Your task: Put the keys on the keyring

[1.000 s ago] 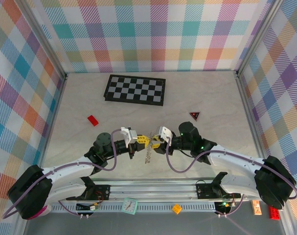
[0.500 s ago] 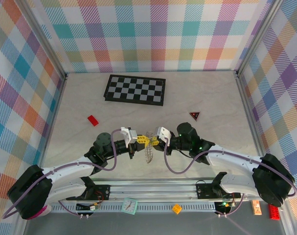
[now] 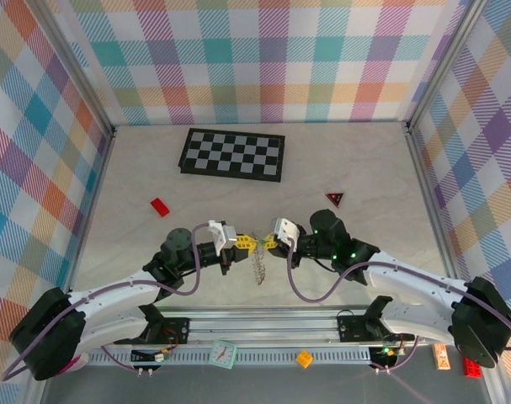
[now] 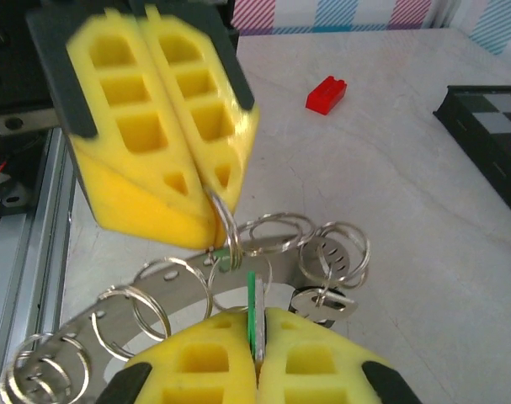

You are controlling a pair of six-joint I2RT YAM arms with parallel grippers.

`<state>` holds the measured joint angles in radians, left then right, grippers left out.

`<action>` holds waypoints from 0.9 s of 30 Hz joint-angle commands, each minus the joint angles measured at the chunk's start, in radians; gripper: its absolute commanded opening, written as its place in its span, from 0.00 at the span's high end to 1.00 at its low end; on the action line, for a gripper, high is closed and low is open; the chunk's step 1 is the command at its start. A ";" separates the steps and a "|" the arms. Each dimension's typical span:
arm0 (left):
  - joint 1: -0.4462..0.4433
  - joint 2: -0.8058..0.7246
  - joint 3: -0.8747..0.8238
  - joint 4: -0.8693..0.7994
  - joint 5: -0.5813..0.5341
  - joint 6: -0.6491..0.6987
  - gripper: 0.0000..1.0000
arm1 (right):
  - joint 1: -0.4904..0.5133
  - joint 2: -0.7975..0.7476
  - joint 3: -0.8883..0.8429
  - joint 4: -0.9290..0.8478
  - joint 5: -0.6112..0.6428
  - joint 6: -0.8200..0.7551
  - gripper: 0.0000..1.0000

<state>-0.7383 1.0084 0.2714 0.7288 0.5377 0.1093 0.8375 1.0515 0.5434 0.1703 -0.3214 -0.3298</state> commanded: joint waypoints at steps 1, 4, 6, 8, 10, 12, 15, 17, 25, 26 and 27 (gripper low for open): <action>-0.003 -0.022 0.035 -0.031 0.017 0.042 1.00 | 0.005 -0.022 0.050 -0.046 -0.012 -0.028 1.00; -0.003 -0.024 0.042 -0.057 0.018 0.056 1.00 | 0.005 -0.028 0.068 -0.082 -0.005 -0.045 1.00; -0.003 -0.027 0.046 -0.076 0.015 0.065 1.00 | 0.005 -0.034 0.081 -0.112 0.005 -0.058 1.00; -0.003 -0.027 0.051 -0.095 0.008 0.073 1.00 | 0.005 -0.039 0.097 -0.145 0.010 -0.069 1.00; -0.002 -0.027 0.053 -0.099 0.001 0.075 0.97 | 0.005 -0.041 0.116 -0.175 0.013 -0.079 1.00; -0.002 -0.030 0.053 -0.086 -0.004 0.068 0.81 | 0.005 -0.039 0.132 -0.209 0.024 -0.090 1.00; -0.003 -0.058 0.044 -0.067 -0.032 0.060 0.65 | 0.005 -0.042 0.160 -0.282 0.057 -0.117 1.00; -0.002 -0.093 0.034 -0.068 -0.081 0.059 0.60 | 0.005 -0.048 0.182 -0.337 0.078 -0.134 1.00; -0.002 -0.353 0.066 -0.273 -0.601 0.021 0.50 | 0.023 0.032 0.305 -0.441 0.059 -0.133 1.00; -0.002 -0.386 0.072 -0.308 -0.678 0.021 0.48 | 0.032 0.053 0.320 -0.432 0.054 -0.133 1.00; 0.000 -0.416 0.072 -0.327 -0.754 0.021 0.45 | 0.036 0.080 0.337 -0.421 0.038 -0.133 1.00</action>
<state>-0.7383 0.6548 0.3099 0.5121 0.0727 0.1452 0.8551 1.0897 0.8215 -0.2554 -0.2455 -0.4511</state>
